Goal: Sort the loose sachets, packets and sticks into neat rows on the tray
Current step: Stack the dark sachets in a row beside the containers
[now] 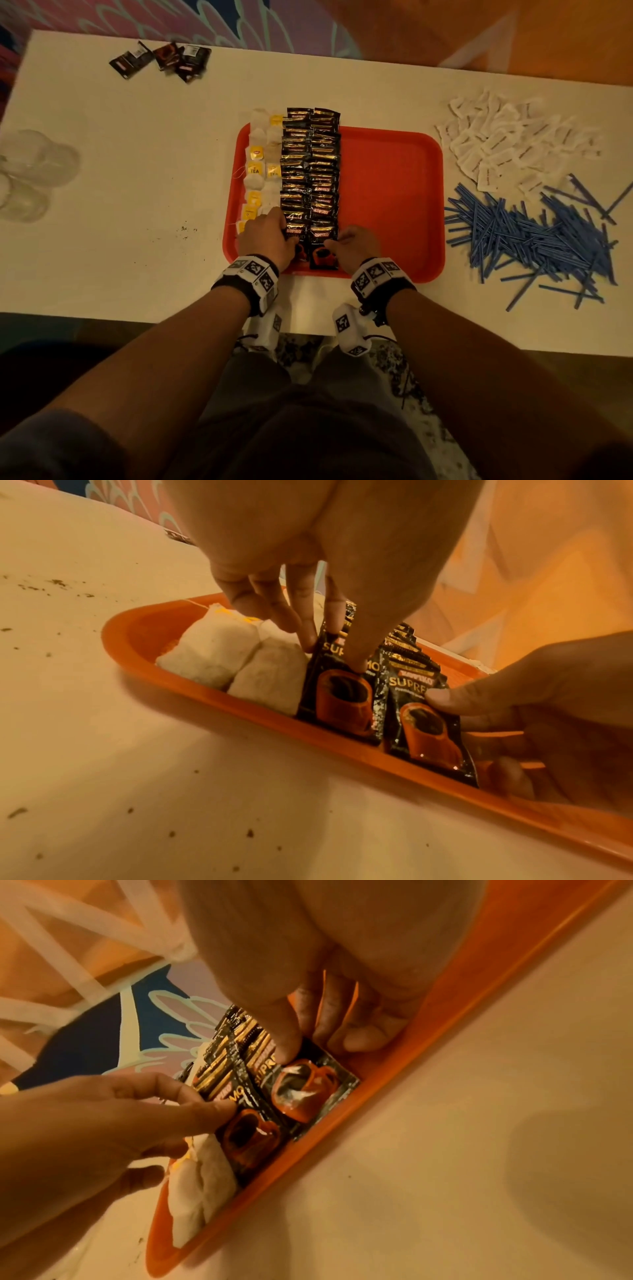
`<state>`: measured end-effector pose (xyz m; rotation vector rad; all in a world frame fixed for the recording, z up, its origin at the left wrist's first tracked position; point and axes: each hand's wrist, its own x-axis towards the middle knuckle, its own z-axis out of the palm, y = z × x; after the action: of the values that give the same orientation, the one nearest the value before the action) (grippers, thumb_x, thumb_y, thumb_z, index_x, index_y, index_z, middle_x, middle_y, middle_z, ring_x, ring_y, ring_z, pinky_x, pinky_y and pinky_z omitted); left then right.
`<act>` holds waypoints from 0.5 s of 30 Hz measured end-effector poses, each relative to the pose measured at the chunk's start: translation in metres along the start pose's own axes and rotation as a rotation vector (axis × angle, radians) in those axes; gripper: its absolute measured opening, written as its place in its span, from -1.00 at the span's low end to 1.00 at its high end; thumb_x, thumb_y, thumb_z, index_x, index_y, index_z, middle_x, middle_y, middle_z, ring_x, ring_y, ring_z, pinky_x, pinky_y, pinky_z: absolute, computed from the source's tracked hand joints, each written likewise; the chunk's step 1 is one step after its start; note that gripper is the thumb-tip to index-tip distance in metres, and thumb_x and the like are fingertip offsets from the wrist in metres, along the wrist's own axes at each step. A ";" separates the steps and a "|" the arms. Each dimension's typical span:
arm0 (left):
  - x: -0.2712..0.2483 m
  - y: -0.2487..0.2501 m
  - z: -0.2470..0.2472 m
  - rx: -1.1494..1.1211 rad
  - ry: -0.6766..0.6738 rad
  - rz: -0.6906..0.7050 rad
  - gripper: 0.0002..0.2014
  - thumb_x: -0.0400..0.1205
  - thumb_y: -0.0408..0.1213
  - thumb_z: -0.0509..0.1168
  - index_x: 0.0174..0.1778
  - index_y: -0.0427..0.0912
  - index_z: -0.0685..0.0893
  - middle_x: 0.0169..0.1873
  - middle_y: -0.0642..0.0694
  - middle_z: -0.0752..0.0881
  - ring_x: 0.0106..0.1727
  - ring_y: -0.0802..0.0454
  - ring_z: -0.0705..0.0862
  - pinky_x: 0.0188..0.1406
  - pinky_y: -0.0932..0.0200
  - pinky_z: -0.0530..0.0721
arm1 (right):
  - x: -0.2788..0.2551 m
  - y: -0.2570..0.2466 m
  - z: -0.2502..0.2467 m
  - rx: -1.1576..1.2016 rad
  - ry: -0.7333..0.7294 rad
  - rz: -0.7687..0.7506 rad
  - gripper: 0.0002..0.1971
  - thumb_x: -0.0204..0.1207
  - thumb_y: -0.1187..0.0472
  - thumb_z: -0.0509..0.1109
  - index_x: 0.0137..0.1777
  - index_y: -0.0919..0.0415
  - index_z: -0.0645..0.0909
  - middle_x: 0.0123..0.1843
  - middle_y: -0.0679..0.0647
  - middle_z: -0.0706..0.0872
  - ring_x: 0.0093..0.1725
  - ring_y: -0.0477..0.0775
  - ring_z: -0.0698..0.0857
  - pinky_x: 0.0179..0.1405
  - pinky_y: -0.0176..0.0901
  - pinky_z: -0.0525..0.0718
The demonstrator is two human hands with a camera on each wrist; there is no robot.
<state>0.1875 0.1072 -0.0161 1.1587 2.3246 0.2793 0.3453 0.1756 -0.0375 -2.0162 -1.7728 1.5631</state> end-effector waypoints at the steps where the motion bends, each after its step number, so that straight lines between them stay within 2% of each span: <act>1: 0.000 -0.001 0.001 0.001 -0.001 0.003 -0.71 0.54 -0.14 0.51 -0.07 -0.07 0.50 -0.11 -0.13 0.72 -0.03 -0.17 0.67 -0.04 -0.15 0.72 | 0.001 0.001 0.000 -0.003 0.003 0.002 -0.80 0.49 0.04 0.53 0.02 0.04 0.62 0.03 -0.01 0.75 0.04 0.01 0.71 -0.14 -0.22 0.65; 4: 0.000 -0.003 0.002 0.009 -0.001 0.012 -0.71 0.53 -0.14 0.51 -0.07 -0.07 0.49 -0.09 -0.14 0.72 -0.01 -0.18 0.67 -0.03 -0.16 0.71 | 0.004 0.001 -0.002 -0.007 0.035 -0.002 -0.78 0.51 -0.01 0.51 0.04 0.04 0.59 0.09 0.02 0.75 0.11 0.06 0.71 0.14 0.00 0.69; 9: 0.001 -0.007 0.005 0.020 -0.005 0.022 -0.69 0.52 -0.13 0.52 -0.04 -0.04 0.49 -0.07 -0.12 0.71 0.01 -0.18 0.65 -0.02 -0.16 0.70 | 0.004 -0.003 -0.003 -0.013 0.037 -0.051 -0.75 0.54 -0.05 0.48 0.07 0.04 0.55 -0.02 -0.08 0.69 -0.01 -0.08 0.62 -0.07 -0.23 0.56; 12: 0.001 -0.009 0.006 0.016 -0.001 0.040 -0.67 0.50 -0.13 0.53 -0.06 -0.03 0.47 -0.07 -0.10 0.69 0.00 -0.16 0.64 -0.02 -0.16 0.69 | 0.002 -0.006 -0.001 -0.013 0.034 -0.055 -0.67 0.52 -0.07 0.49 0.18 0.06 0.58 0.01 -0.09 0.68 0.01 -0.09 0.61 -0.21 -0.33 0.48; 15: 0.000 -0.010 0.006 0.012 0.012 0.054 -0.64 0.50 -0.10 0.54 -0.05 -0.02 0.44 -0.06 -0.09 0.66 0.02 -0.15 0.62 0.00 -0.14 0.67 | 0.001 -0.005 -0.002 0.026 0.036 -0.035 -0.60 0.51 -0.03 0.52 0.27 0.08 0.56 0.05 -0.08 0.68 0.04 -0.07 0.62 -0.10 -0.26 0.50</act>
<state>0.1836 0.1006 -0.0252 1.2300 2.3110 0.2928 0.3431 0.1791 -0.0340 -1.9777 -1.7566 1.5218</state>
